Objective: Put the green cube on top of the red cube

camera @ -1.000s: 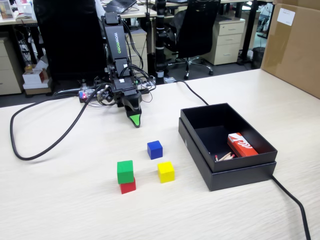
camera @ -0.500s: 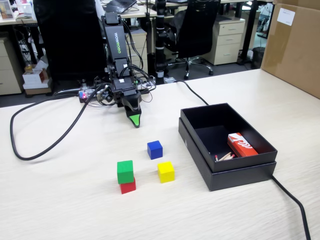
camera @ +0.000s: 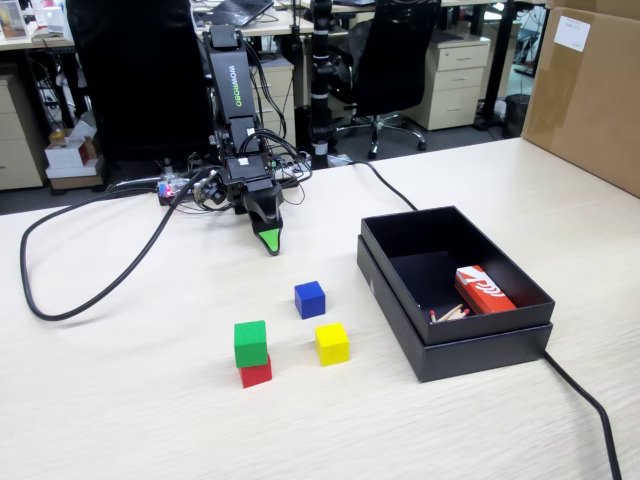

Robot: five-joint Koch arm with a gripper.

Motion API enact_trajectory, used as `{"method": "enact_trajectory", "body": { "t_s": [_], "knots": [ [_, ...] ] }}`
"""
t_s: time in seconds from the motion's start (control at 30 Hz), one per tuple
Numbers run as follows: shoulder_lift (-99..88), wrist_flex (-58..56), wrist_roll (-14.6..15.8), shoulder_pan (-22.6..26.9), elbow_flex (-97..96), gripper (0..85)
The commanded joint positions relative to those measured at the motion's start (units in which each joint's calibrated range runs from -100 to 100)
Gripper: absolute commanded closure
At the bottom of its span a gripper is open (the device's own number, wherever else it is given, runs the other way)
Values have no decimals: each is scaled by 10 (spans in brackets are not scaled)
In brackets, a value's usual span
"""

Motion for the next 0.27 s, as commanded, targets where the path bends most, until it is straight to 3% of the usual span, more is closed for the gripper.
{"method": "enact_trajectory", "body": {
  "t_s": [0.0, 0.23],
  "knots": [
    [1, -2, 0, 0, 3, 367],
    [1, -2, 0, 0, 3, 367]
  ]
}}
